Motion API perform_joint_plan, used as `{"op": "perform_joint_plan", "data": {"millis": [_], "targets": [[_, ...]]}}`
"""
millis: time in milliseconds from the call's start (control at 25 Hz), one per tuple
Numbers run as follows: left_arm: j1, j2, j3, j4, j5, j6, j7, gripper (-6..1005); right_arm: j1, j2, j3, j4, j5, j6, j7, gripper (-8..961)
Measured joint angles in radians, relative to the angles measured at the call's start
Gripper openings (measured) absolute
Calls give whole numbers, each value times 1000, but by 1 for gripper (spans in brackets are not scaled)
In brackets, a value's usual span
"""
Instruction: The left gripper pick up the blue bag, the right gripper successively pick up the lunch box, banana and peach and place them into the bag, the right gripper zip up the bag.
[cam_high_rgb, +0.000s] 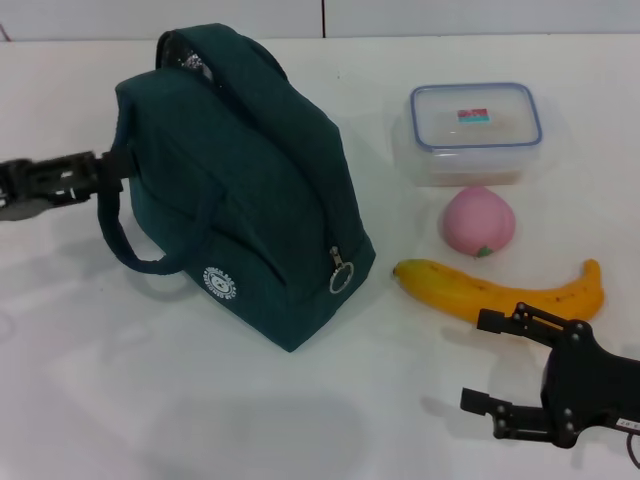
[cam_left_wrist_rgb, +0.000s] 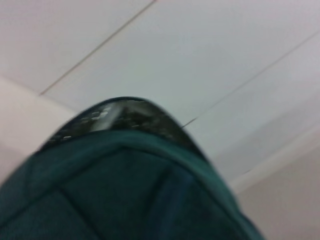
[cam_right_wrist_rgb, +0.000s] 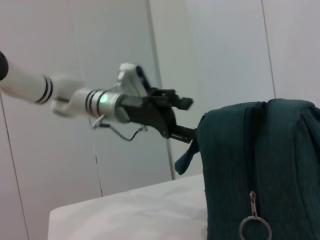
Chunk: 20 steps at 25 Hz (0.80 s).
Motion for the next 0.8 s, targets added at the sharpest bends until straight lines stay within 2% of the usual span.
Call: {"op": "perform_joint_plan", "data": {"millis": [160,360,520,640,800], "targets": [[-64,-10,16,159,102,8,-187,760,0,2,0,0,0,7,3,851],[-113,3,117,289,99,17,-345,759,0,3,0,0,0,4,9,850],[-144,1,151,309,111,16,-406,758,0,6,0,0,-4,-6,18,850],[-168,-5,153,297,169,4,-429,757,-1,8,0,0,-5,-7,18,850],[-208,-22,153,285,225,-4,-443,744,-1,10,0,0,-5,-7,18,850]]}}
